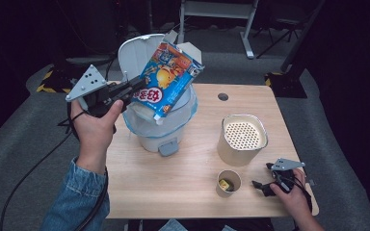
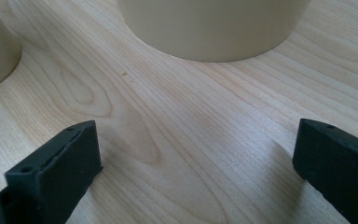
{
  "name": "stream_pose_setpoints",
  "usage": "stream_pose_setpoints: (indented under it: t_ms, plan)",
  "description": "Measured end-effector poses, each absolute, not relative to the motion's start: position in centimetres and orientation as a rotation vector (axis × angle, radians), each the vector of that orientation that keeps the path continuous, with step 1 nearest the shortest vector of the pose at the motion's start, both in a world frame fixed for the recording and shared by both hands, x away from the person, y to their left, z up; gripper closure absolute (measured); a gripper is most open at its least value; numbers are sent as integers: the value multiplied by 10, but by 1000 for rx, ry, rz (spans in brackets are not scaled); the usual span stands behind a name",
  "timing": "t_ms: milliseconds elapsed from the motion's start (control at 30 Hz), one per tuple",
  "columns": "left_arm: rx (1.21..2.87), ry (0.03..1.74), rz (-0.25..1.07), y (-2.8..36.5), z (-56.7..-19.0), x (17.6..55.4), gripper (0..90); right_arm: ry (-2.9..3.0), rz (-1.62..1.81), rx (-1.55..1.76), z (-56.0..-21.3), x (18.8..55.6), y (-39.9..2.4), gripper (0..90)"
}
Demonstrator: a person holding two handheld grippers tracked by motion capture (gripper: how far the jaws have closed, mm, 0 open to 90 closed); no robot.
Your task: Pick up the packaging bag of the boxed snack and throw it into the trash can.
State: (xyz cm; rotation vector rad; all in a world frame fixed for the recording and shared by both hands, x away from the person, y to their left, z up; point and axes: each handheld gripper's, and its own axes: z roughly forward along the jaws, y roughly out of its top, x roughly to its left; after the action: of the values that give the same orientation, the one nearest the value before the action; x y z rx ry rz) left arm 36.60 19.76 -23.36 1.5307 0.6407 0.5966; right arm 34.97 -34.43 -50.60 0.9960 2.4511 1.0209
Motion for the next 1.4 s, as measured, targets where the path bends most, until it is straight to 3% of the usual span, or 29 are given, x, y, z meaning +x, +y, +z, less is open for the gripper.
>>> stream_pose_setpoints:
  t_ms: [733,1400]
  plan:
    - [1451,707,686,197,-219,416,890,2451,1021,996,-506,350,-344,9]
    - [1468,799,724,171,-236,448,888,2451,1020,997,-506,350,-344,10]
